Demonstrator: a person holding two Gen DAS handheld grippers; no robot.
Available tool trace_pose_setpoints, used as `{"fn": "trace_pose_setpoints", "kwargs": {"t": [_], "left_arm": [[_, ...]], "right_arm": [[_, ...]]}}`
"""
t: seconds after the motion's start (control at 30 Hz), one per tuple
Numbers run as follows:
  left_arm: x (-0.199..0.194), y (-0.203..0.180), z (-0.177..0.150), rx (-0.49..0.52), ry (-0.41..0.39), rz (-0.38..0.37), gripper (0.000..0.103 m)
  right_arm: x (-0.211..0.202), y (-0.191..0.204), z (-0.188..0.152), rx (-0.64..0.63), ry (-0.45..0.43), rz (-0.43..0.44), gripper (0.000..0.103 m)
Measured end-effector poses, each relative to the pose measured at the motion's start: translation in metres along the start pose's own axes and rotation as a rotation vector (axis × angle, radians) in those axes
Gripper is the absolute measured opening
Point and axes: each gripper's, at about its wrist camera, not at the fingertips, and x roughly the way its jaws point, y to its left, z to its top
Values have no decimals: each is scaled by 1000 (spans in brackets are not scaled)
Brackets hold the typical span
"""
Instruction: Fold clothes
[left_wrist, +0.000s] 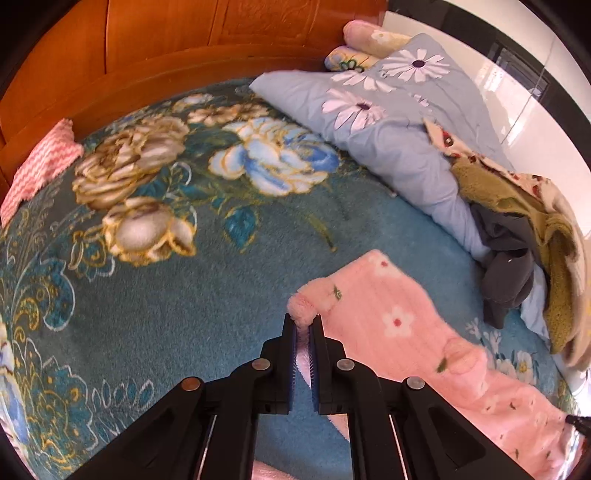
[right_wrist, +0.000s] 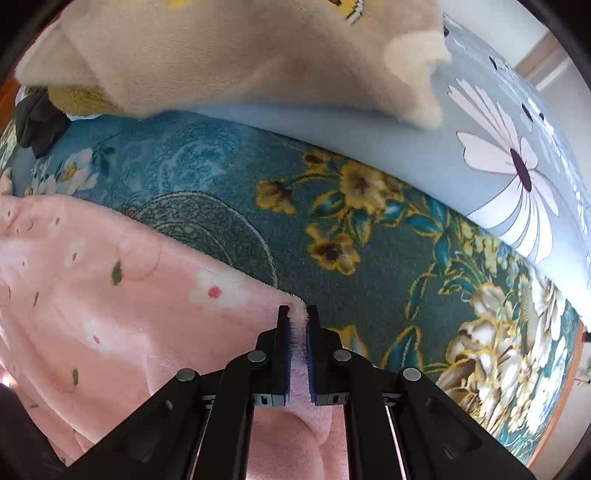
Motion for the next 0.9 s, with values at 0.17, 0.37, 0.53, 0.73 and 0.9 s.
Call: {"fn": "trace_pose_setpoints", "kwargs": {"t": [0.17, 0.37, 0.53, 0.73, 0.9], "left_arm": [[-24, -11, 21, 32, -147, 31, 6], [12, 19, 7, -111, 52, 0, 9], [9, 51, -11, -257, 142, -95, 20], [-69, 96, -39, -342, 52, -187, 61], [-103, 142, -93, -389, 54, -41, 62]], "right_arm": [[-62, -40, 17, 216, -274, -116, 0], [-52, -48, 27, 320, -231, -73, 0], [-43, -34, 1, 289, -208, -34, 0], [-63, -35, -58, 361, -238, 63, 3], [-82, -57, -149, 471, -238, 116, 26]]}}
